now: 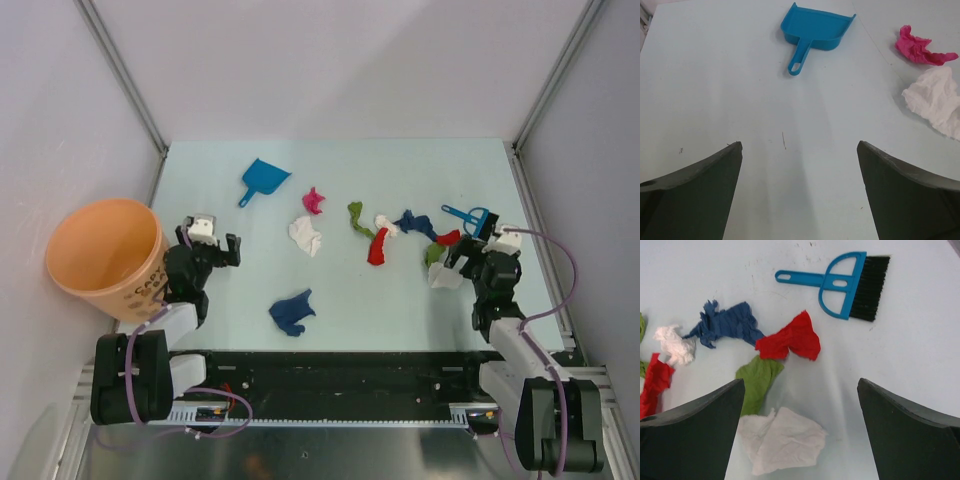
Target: Sweep away the paper scraps from the table
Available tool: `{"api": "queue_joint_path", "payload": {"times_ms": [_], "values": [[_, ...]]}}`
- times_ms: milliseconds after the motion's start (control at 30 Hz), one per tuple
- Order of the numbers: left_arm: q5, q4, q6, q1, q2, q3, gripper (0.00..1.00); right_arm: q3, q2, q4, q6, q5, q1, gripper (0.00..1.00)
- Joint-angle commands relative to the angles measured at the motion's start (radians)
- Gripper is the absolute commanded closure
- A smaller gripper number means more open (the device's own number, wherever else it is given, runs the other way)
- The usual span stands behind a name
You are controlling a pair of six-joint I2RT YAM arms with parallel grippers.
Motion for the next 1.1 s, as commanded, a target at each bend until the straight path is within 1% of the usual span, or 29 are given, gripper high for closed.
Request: {"api": "queue_joint_path", "payload": {"times_ms": [0,33,67,100,133,167,200,233,267,300,333,367,400,433,467,500,533,567,600,633,667,733,800,933,1067], "values": [[0.154,-0.008,0.016,0.006,0.015,0.067,0.00,0.227,0.045,-0.161,0.028,-0.008,0.001,0.00],[0.221,-0.044,0.104,0.006,0.014,0.084,0.00,0.276,0.071,-0.202,0.042,-0.016,-0.001,0.00],[0.285,-0.083,0.152,0.006,0.015,0.102,0.00,0.325,0.099,-0.292,0.045,-0.027,-0.001,0.00],[0.392,-0.151,0.182,0.005,0.018,0.143,0.00,0.441,0.135,-0.339,0.053,-0.033,-0.001,0.00],[0.413,-0.185,0.187,0.006,0.020,0.170,0.00,0.497,0.204,-0.389,0.062,-0.039,-0.002,0.00],[0.433,-0.224,0.182,0.005,0.023,0.197,0.00,0.564,0.247,-0.499,0.060,-0.051,-0.004,0.00],[0.456,-0.317,0.196,0.006,0.032,0.260,0.00,0.674,0.287,-0.550,0.060,-0.058,-0.004,0.00],[0.462,-0.368,0.206,0.006,0.040,0.292,0.00,0.737,0.370,-0.596,0.060,-0.059,-0.004,0.01],[0.459,-0.421,0.217,0.006,0.046,0.327,0.00,0.786,0.407,-0.673,0.057,-0.062,-0.005,0.02],[0.456,-0.531,0.231,0.005,0.054,0.393,0.00,0.826,0.442,-0.699,0.053,-0.059,-0.005,0.05],[0.444,-0.586,0.258,0.003,0.070,0.426,0.00,0.901,0.518,-0.719,0.047,-0.052,-0.007,0.08],[0.439,-0.635,0.269,0.004,0.078,0.455,0.00,0.934,0.554,-0.762,0.034,-0.030,-0.007,0.12],[0.431,-0.691,0.262,0.004,0.084,0.493,0.00,0.972,0.600,-0.784,0.025,-0.022,-0.007,0.19],[0.406,-0.704,0.257,0.004,0.086,0.503,0.00,1.035,0.637,-0.805,0.017,-0.018,-0.008,0.22],[0.398,-0.712,0.250,0.004,0.084,0.507,0.00,1.073,0.725,-0.850,0.008,0.001,-0.008,0.25],[0.395,-0.717,0.245,0.003,0.081,0.507,0.00,1.109,0.766,-0.873,-0.007,0.013,-0.008,0.34],[0.396,-0.717,0.245,0.004,0.080,0.506,0.00,1.184,0.807,-0.899,-0.016,0.022,-0.008,0.37],[0.405,-0.717,0.245,0.003,0.069,0.504,0.00,1.221,0.893,-0.955,-0.021,0.040,-0.008,0.41],[0.408,-0.717,0.243,0.001,0.066,0.501,0.00,1.256,0.928,-0.988,-0.029,0.050,-0.008,0.51],[0.410,-0.742,0.242,0.000,0.065,0.497,0.00,1.297,0.968,-1.020,-0.027,0.065,-0.008,0.54],[0.411,-0.743,0.240,-0.003,0.058,0.497,0.00,1.349,0.998,-1.078,-0.026,0.106,-0.008,0.54],[0.416,-0.747,0.234,-0.005,0.055,0.495,0.00,1.373,1.050,-1.102,-0.022,0.129,-0.007,0.49],[0.425,-0.752,0.231,-0.003,0.055,0.495,0.00,1.367,1.071,-1.100,-0.022,0.145,-0.008,0.46],[0.441,-0.756,0.228,-0.005,0.060,0.495,0.00,1.356,1.110,-1.074,-0.010,0.133,-0.031,0.46],[0.459,-0.756,0.231,-0.005,0.058,0.497,0.00,1.359,1.160,-1.043,0.005,0.073,-0.068,0.48]]}}
